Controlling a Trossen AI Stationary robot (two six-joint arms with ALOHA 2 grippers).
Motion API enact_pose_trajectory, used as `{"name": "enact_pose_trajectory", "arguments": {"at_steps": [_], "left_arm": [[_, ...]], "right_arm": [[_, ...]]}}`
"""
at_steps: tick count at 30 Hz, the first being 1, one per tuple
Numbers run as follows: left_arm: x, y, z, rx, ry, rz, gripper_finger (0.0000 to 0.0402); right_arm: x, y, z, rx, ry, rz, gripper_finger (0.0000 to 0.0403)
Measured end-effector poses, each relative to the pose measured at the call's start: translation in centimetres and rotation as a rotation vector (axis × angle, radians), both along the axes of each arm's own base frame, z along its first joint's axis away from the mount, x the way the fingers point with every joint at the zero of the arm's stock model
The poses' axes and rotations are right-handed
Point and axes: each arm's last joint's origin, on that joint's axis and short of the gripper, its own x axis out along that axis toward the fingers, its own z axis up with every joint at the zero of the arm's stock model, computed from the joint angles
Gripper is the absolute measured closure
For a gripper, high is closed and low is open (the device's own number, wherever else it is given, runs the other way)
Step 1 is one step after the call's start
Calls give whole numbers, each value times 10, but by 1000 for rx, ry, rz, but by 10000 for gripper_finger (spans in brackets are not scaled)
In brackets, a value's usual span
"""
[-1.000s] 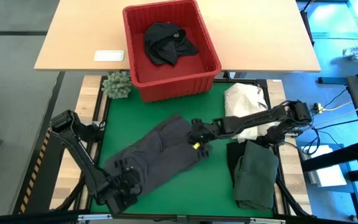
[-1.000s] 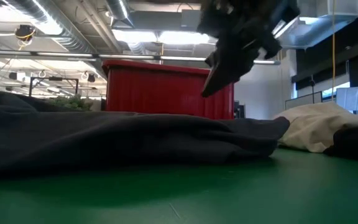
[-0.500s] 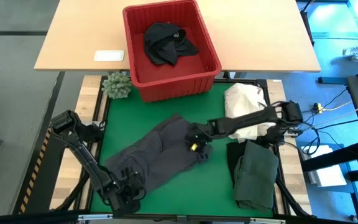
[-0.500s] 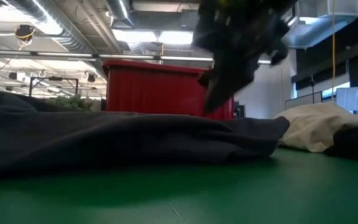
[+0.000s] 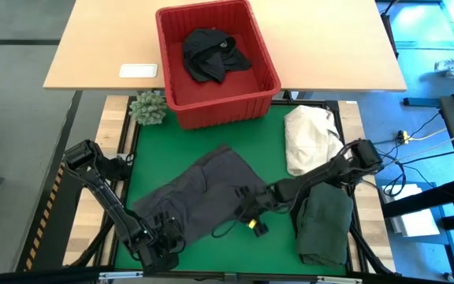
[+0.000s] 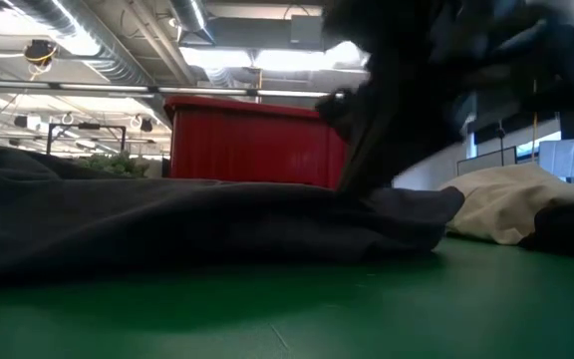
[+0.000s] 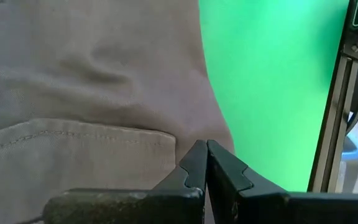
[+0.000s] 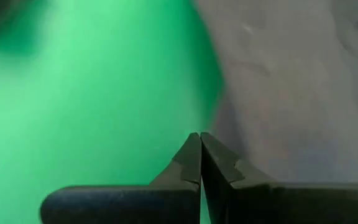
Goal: Fold laundry
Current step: Fold the gray pants
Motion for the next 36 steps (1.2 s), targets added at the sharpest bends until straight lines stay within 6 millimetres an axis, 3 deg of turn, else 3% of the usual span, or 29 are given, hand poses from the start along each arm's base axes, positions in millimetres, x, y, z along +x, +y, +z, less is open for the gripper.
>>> {"name": "enact_pose_trajectory", "arguments": {"at_steps": [7, 16, 24, 30, 36], "left_arm": [[3, -6, -3, -100, 13, 25, 400], [2, -13, -38, -126, 214, 35, 400], [-3, -16, -37, -132, 224, 24, 400], [-8, -19, -37, -140, 233, 37, 400], [-11, -21, -36, -161, 251, 35, 400]], "right_arm": [[6, -4, -21, -86, 15, -157, 401], [-3, -10, -28, -189, 116, -181, 401], [-18, -17, -30, -308, 252, -194, 401], [-29, -29, -21, -399, 310, -230, 401], [-37, -37, 4, -408, 287, -265, 401]]}}
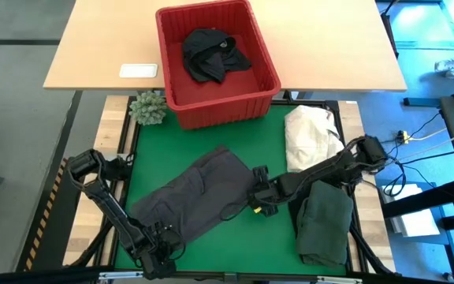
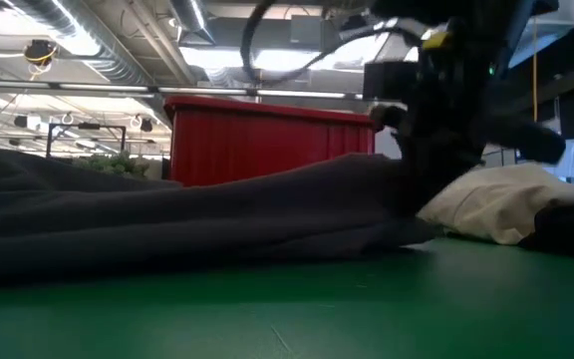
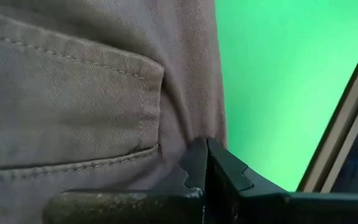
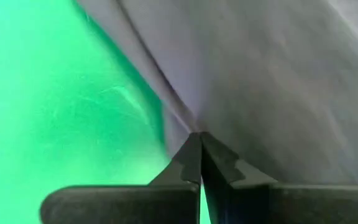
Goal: Fold laundry
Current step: Fold the gray pants
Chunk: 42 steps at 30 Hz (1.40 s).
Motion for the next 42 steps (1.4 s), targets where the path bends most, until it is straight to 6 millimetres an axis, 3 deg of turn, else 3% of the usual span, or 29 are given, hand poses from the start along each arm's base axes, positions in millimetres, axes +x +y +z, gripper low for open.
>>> {"name": "enact_pose_trajectory", "arguments": {"at_steps": [11, 20, 27, 33, 37, 42], "left_arm": [[-1, 4, 21, -25, -73, 9, 400], [-1, 12, 44, 45, -224, -28, 400], [-4, 40, 52, 221, -189, 91, 400], [-5, 71, 50, 383, 6, 158, 400], [-17, 97, 68, 483, 128, 187, 400], [-25, 113, 79, 485, 279, 235, 400]], "right_arm": [[-13, -4, 51, 69, -168, -16, 401], [-12, -2, 57, 154, -209, -7, 401], [5, 10, 65, 377, -343, 101, 401], [18, 17, 40, 410, -287, 128, 401], [23, 18, 14, 390, -209, 107, 401], [26, 16, -8, 369, -127, 66, 401]]}}
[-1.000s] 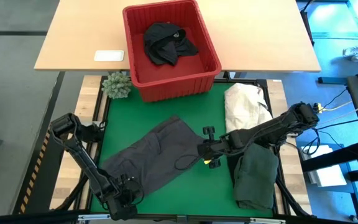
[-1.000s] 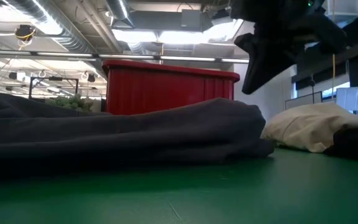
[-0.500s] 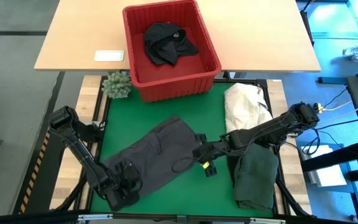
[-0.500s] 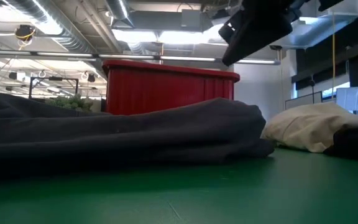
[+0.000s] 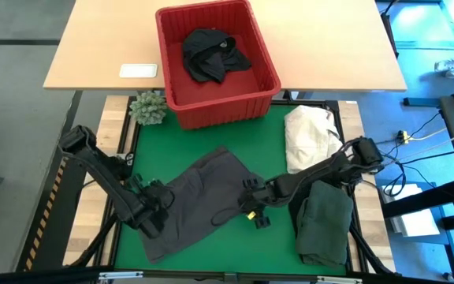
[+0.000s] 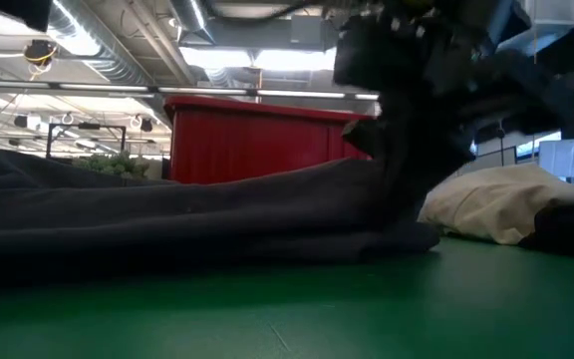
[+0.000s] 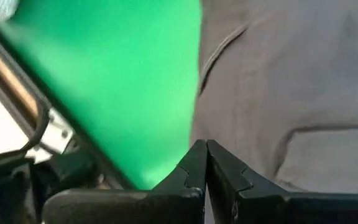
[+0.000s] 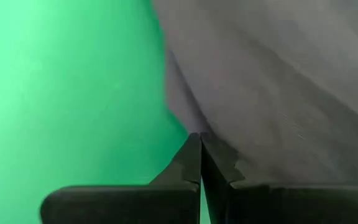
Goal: Fold laundry
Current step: Fold the gray pants
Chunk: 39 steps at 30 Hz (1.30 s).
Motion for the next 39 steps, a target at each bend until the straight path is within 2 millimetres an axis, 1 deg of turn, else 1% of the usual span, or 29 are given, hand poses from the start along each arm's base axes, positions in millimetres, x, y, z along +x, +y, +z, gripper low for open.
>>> {"name": "enact_pose_trajectory", "arguments": {"at_steps": [2, 6, 11, 15, 19, 22, 28, 31, 35, 39], "left_arm": [[-1, 1, -5, -20, 26, 10, 400], [-3, 0, -27, -118, 49, 32, 400], [-13, -3, -58, -300, 118, 68, 400], [-10, -7, -69, -396, 69, 65, 400], [-2, -11, -68, -456, -3, 57, 400], [4, -13, -67, -472, -41, 14, 400], [23, -19, -64, -495, -249, -121, 400], [36, -23, -60, -538, -355, -204, 400], [51, -25, -53, -574, -464, -331, 400], [57, -24, -48, -567, -485, -368, 400]], "right_arm": [[1, -5, -5, -23, 16, -22, 401], [3, -16, -8, -42, 39, -55, 401], [5, -41, -12, -65, 71, -103, 401], [6, -66, -16, -81, 82, -148, 401], [9, -93, -16, -121, 75, -208, 401], [13, -113, -15, -126, 41, -243, 400], [19, -147, -11, -137, -39, -307, 400], [21, -161, -8, -140, -70, -339, 400], [24, -174, 0, -145, -84, -356, 400], [17, -175, 17, -141, -60, -340, 400]]}}
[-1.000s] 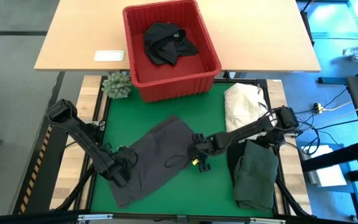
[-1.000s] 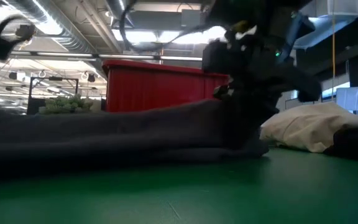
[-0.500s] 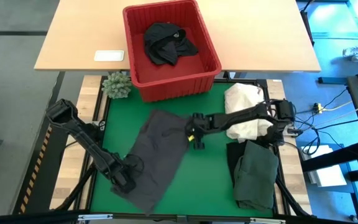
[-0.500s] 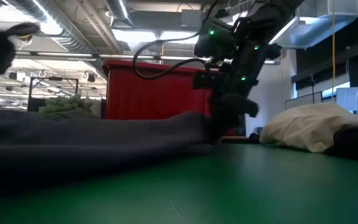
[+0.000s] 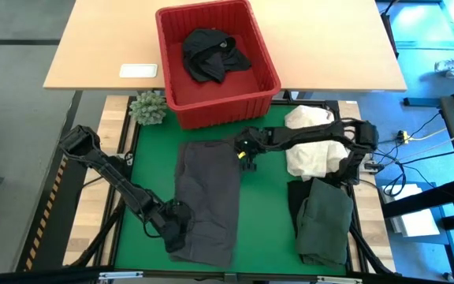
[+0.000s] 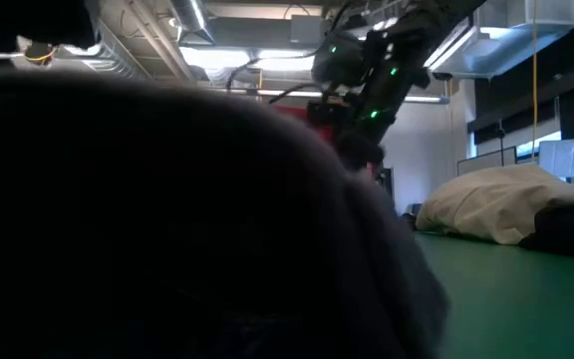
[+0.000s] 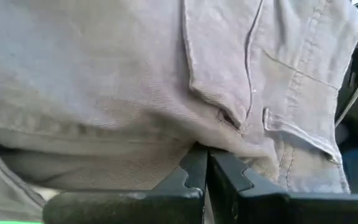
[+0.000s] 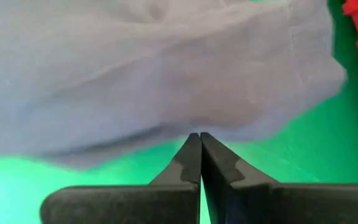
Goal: Fold laundry
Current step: Fold the gray pants
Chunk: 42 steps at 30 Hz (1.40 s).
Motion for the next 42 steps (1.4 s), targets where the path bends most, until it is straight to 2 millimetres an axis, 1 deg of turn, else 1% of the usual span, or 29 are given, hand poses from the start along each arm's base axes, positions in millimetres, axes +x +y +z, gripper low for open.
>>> {"name": "enact_pose_trajectory", "arguments": {"at_steps": [2, 5, 7, 10, 14, 18, 21, 24, 26, 28, 31, 33, 35, 37, 39, 42], "left_arm": [[2, -1, 4, 19, -8, -16, 400], [4, -3, 14, 68, -11, -63, 400], [6, -4, 24, 105, -2, -86, 400], [6, -3, 37, 170, 45, -84, 400], [1, -3, 50, 225, 112, -52, 400], [-6, -13, 51, 207, 108, -65, 400], [-8, -31, 48, 253, 6, -141, 401], [-11, -49, 43, 304, -97, -210, 401], [-14, -56, 44, 334, -154, -203, 401], [-18, -57, 44, 391, -191, -182, 401], [-19, -57, 46, 515, -277, -139, 401], [-18, -55, 48, 635, -348, -105, 401], [-16, -51, 50, 743, -394, -86, 401], [-13, -48, 51, 818, -402, -107, 401], [-10, -45, 53, 852, -389, -154, 401], [-5, -39, 55, 855, -353, -217, 401]], "right_arm": [[-7, 2, 10, -5, 20, 19, 400], [-17, 13, 22, -10, 56, 55, 400], [-22, 23, 31, -14, 65, 81, 400], [-27, 44, 41, -14, 58, 137, 400], [-32, 81, 51, -5, 20, 227, 400], [-34, 127, 55, 11, -42, 340, 400], [-36, 162, 57, 24, -107, 441, 401], [-42, 191, 58, 24, -151, 541, 401], [-44, 207, 60, 15, -203, 587, 400], [-45, 218, 59, -8, -234, 615, 400], [-41, 226, 55, -48, -278, 628, 400], [-36, 226, 53, -87, -303, 628, 400], [-29, 221, 50, -129, -325, 615, 400], [-22, 213, 50, -142, -349, 586, 400], [-15, 206, 53, -130, -392, 557, 400], [-7, 193, 57, -123, -439, 522, 400]]}}
